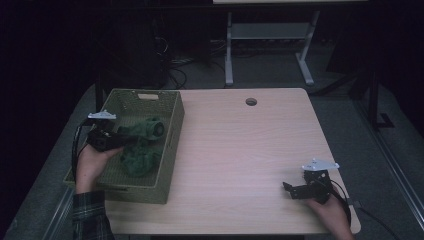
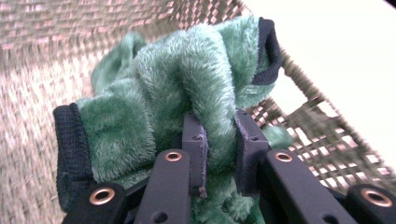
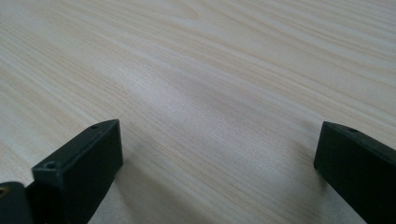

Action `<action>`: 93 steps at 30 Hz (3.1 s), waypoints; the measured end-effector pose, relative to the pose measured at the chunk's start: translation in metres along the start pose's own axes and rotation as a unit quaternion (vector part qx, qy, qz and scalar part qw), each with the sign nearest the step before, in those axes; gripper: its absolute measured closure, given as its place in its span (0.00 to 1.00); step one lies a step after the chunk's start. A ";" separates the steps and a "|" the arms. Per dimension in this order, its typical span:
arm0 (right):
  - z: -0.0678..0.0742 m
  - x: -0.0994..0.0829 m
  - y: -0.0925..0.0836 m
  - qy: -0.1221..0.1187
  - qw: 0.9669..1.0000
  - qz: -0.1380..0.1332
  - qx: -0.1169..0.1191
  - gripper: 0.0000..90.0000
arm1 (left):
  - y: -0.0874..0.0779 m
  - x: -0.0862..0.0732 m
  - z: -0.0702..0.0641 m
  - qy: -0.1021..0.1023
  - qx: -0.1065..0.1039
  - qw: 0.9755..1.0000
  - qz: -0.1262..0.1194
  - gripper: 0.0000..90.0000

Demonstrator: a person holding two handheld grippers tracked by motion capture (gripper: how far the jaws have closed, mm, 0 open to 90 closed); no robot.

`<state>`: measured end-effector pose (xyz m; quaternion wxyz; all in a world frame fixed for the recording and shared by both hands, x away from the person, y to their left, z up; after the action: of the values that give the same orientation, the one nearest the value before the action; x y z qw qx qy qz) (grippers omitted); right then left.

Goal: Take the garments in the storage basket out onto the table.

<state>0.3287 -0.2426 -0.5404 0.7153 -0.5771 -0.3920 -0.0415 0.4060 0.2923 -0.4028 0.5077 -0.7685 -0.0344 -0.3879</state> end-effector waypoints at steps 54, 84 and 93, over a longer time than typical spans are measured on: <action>0.000 0.000 0.000 -0.001 1.000 0.000 0.000 0.01 | -0.080 0.111 -0.110 0.119 -0.104 0.978 -0.137 0.88; 0.000 0.000 0.000 -0.001 1.000 0.001 0.000 0.01 | 0.020 0.127 -0.223 0.169 -0.165 0.966 -0.102 0.89; 0.000 0.000 0.000 -0.001 1.000 0.001 0.000 0.01 | 0.051 0.113 -0.250 0.166 -0.183 0.964 -0.096 0.89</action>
<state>0.3287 -0.2428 -0.5405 0.7150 -0.5775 -0.3920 -0.0407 0.3672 0.0270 -0.3241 0.3179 -0.7663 0.0482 -0.5562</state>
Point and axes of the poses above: each handheld gripper's, and its own axes: y roughly forward along the jaws, x roughly out of its top, z roughly to its left, the point moved 8 cm from there along y, roughly forward along the jaws, and after that the axes turned 7 degrees about z, right-handed, at the moved point
